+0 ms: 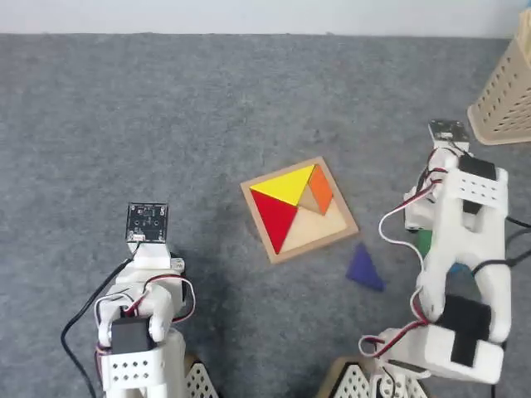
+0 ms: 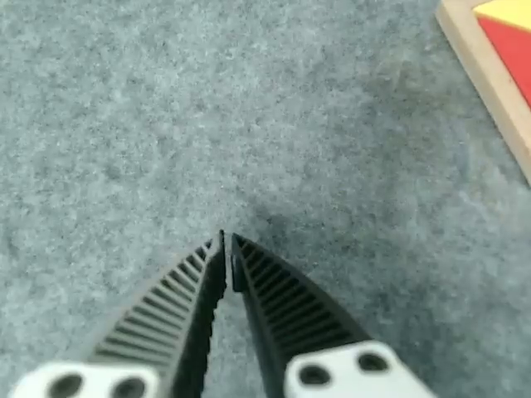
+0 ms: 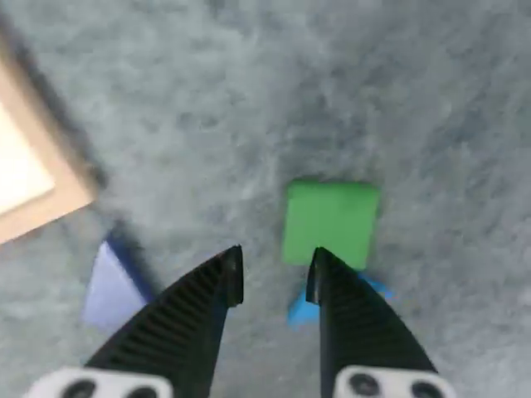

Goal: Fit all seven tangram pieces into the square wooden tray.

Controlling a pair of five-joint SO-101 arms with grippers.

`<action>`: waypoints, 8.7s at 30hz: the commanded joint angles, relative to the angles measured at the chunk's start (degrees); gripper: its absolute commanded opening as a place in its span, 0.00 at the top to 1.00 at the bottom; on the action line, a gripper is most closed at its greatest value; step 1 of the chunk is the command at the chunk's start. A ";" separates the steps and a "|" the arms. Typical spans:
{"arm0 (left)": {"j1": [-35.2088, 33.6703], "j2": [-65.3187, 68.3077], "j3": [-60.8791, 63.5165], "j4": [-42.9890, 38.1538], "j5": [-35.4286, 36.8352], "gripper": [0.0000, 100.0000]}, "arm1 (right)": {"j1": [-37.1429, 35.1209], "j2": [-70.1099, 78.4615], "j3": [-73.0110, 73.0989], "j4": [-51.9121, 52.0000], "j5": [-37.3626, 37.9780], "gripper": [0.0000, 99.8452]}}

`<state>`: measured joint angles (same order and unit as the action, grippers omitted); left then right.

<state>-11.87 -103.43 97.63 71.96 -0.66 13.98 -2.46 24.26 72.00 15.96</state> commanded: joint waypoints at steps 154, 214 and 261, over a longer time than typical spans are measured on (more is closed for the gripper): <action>-0.26 -1.23 -1.10 0.35 0.44 0.99 | -14.99 10.42 -1.41 -4.35 0.88 0.68; -0.26 -1.23 -1.10 0.35 0.44 0.99 | -14.11 15.08 -5.89 -4.79 -6.15 0.82; -0.26 -1.23 -1.10 0.35 0.44 0.99 | -29.49 -3.21 -8.88 5.05 -1.67 0.99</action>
<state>-11.87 -103.43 97.63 71.96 -0.66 -8.09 -0.53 16.44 76.22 10.77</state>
